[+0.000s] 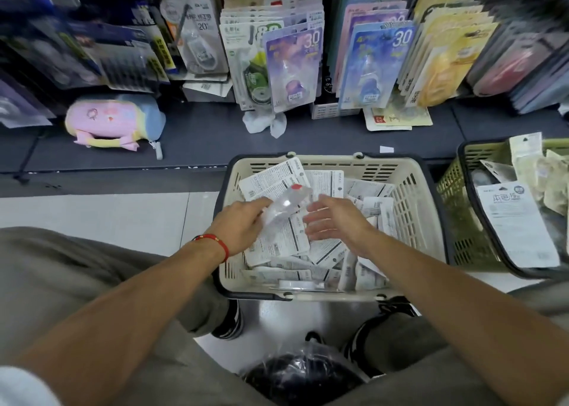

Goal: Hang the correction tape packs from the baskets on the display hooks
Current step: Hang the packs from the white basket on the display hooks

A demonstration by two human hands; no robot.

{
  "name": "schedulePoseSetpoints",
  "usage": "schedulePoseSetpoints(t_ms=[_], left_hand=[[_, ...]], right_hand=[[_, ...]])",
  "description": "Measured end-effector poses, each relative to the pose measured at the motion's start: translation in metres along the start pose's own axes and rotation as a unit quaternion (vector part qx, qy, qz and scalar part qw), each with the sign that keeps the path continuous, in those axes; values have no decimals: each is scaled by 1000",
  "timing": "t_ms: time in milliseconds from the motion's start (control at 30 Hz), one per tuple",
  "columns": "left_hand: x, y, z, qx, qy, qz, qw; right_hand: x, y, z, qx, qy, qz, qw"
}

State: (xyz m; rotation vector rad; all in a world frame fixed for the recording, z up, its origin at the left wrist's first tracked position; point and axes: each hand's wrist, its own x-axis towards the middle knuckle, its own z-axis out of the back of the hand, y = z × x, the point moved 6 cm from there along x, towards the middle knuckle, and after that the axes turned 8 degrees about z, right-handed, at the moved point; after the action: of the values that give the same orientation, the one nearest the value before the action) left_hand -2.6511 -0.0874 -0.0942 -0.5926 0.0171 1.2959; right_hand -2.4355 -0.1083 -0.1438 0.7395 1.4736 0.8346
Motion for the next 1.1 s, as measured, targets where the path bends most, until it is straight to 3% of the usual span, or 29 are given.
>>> schedulePoseSetpoints(t_ms=[100, 200, 367, 600, 700, 833, 933, 1100], left_hand=[[-3, 12, 4, -63, -3, 55, 996], [-9, 17, 0, -60, -19, 70, 996], [-12, 14, 5, -44, -96, 57, 993], [-13, 9, -15, -23, -44, 47, 998], [-14, 8, -26, -94, -6, 41, 995], [-15, 0, -31, -244, 58, 38, 967], [-11, -6, -32, -210, 16, -1, 978], [-10, 2, -36, -227, -39, 50, 972]], right_hand=[[4, -21, -6, -294, -27, 25, 955], [3, -46, -31, -373, -9, 34, 927], [5, -55, -28, -259, -63, 22, 963], [1, -32, -33, -12, -50, 20, 999], [-3, -14, -37, 117, -54, -1, 992], [-9, 6, -33, 211, -21, -24, 977], [-12, 13, -29, 281, -31, -39, 958], [-12, 12, -30, 314, 10, -35, 949]])
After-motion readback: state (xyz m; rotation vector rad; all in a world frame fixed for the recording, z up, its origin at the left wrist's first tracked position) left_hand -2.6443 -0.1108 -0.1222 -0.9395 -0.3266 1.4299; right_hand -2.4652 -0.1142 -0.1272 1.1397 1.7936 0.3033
